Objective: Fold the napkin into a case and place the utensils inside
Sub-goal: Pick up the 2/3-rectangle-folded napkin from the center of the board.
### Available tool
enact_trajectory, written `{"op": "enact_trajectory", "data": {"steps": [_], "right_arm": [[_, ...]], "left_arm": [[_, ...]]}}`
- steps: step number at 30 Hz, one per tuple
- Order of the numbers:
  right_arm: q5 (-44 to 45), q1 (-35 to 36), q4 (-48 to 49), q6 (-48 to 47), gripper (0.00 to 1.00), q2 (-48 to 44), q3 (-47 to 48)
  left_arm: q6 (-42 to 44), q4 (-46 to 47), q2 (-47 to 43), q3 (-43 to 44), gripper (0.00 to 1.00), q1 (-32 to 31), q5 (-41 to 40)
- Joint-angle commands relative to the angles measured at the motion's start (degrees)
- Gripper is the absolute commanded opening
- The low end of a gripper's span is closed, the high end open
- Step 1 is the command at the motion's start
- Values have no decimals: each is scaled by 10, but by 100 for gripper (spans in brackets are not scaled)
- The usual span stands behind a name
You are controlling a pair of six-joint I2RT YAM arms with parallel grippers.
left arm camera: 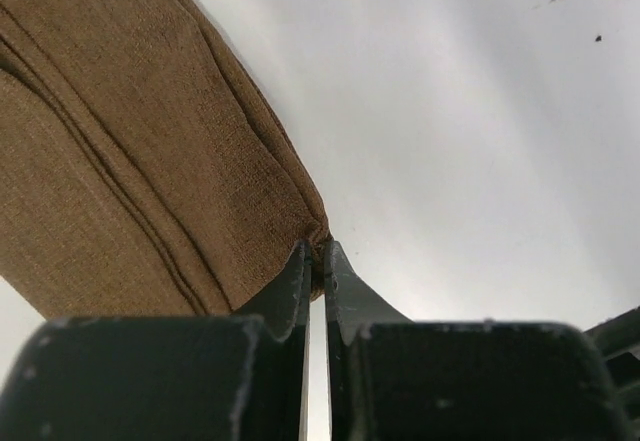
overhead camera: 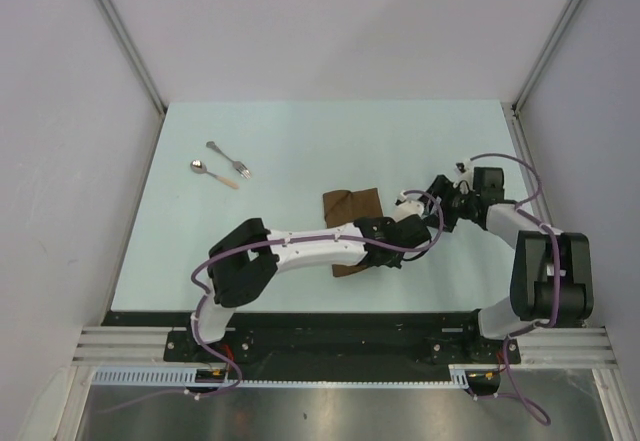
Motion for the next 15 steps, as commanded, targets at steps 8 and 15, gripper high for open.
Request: {"op": "enact_trajectory", "data": {"steps": [8, 15], "right_arm": [[-30, 97, 126, 78, 71, 76, -31], [-30, 126, 178, 107, 69, 102, -49]], "left_arm": [[-19, 10, -71, -48, 0, 8, -1], [-22, 5, -85, -49, 0, 13, -1]]}}
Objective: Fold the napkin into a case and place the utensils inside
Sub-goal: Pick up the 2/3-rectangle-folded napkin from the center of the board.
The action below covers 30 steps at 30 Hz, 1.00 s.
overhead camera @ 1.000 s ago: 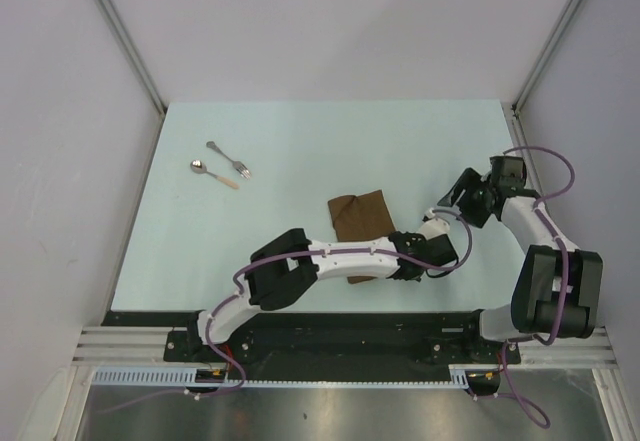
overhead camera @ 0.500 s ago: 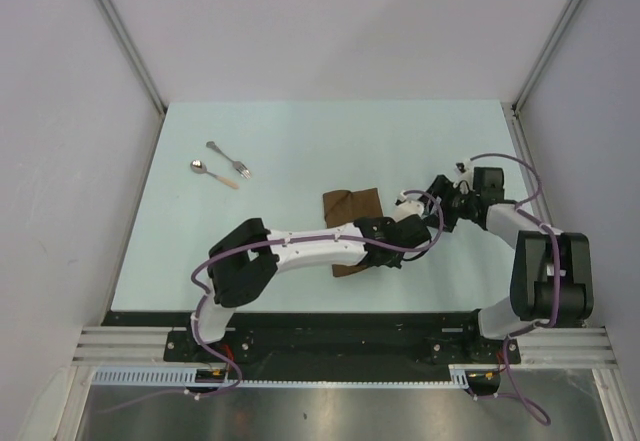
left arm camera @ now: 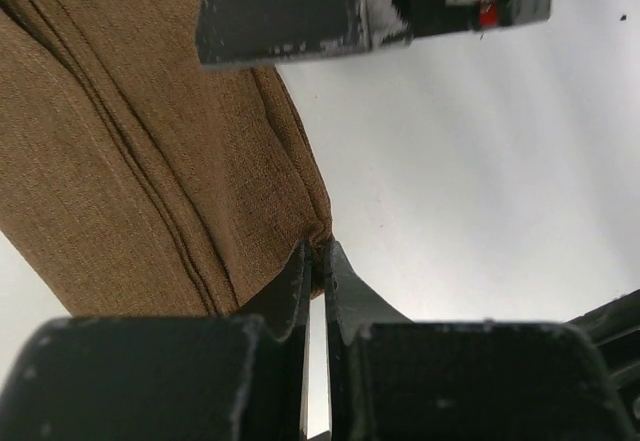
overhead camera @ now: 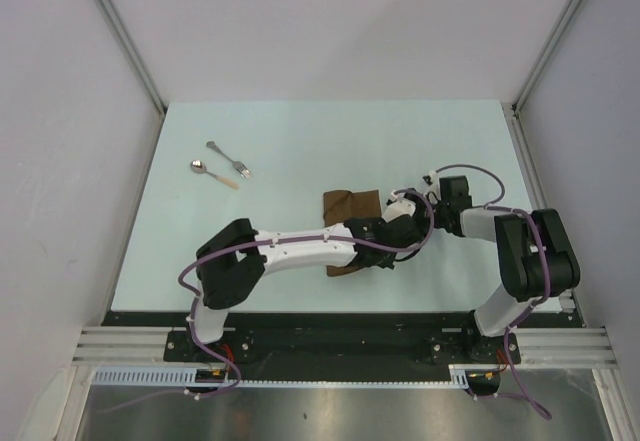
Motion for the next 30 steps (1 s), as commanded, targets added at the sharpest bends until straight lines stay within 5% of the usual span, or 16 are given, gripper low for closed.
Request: {"op": "enact_trajectory", "data": {"steps": [1, 30], "right_arm": [[-8, 7, 59, 25, 68, 18, -12], [3, 15, 147, 45, 56, 181, 84]], "left_arm": [[-14, 1, -40, 0, 0, 6, -1], [-26, 6, -73, -34, 0, 7, 0]]}}
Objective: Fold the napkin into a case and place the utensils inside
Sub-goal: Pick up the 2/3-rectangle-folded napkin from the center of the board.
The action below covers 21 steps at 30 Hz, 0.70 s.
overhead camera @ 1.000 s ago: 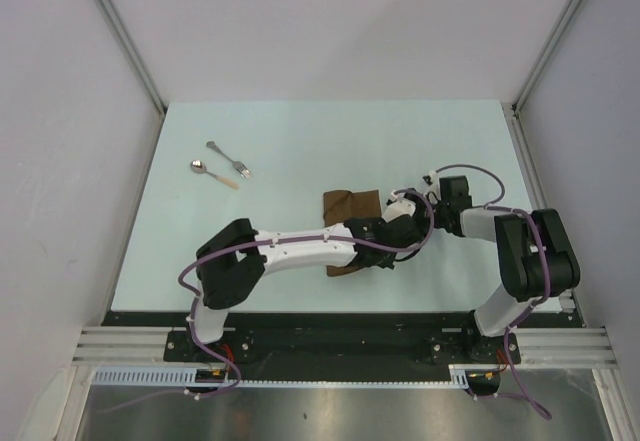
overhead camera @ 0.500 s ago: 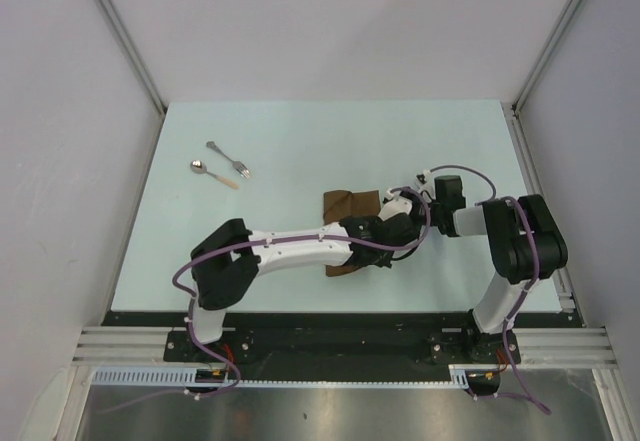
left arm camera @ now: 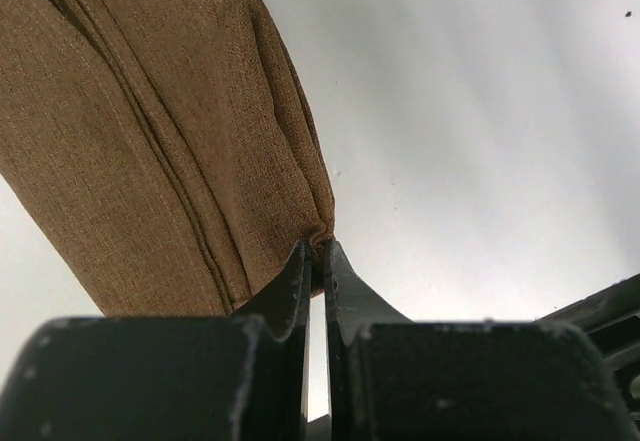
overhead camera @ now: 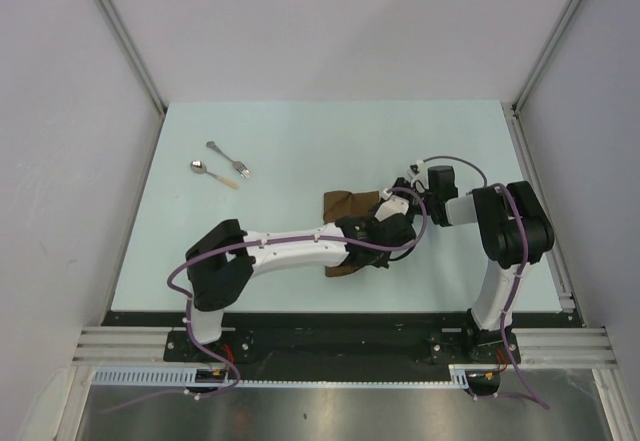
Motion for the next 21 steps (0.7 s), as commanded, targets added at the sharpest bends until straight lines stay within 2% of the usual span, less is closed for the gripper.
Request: {"op": "enact_trajectory", "data": {"steps": [1, 11, 15, 17, 21], "right_arm": [[61, -8, -21, -33, 55, 39, 24], [69, -24, -21, -53, 50, 58, 49], [53, -25, 6, -39, 37, 74, 52], [51, -26, 9, -40, 34, 77, 56], [53, -35, -4, -48, 17, 72, 63]], "left_arm": [[-13, 10, -37, -7, 0, 3, 0], [-10, 17, -31, -12, 0, 3, 14], [-9, 19, -29, -11, 0, 3, 18], [-7, 25, -31, -14, 0, 3, 22], [-1, 42, -33, -25, 0, 4, 36]]}}
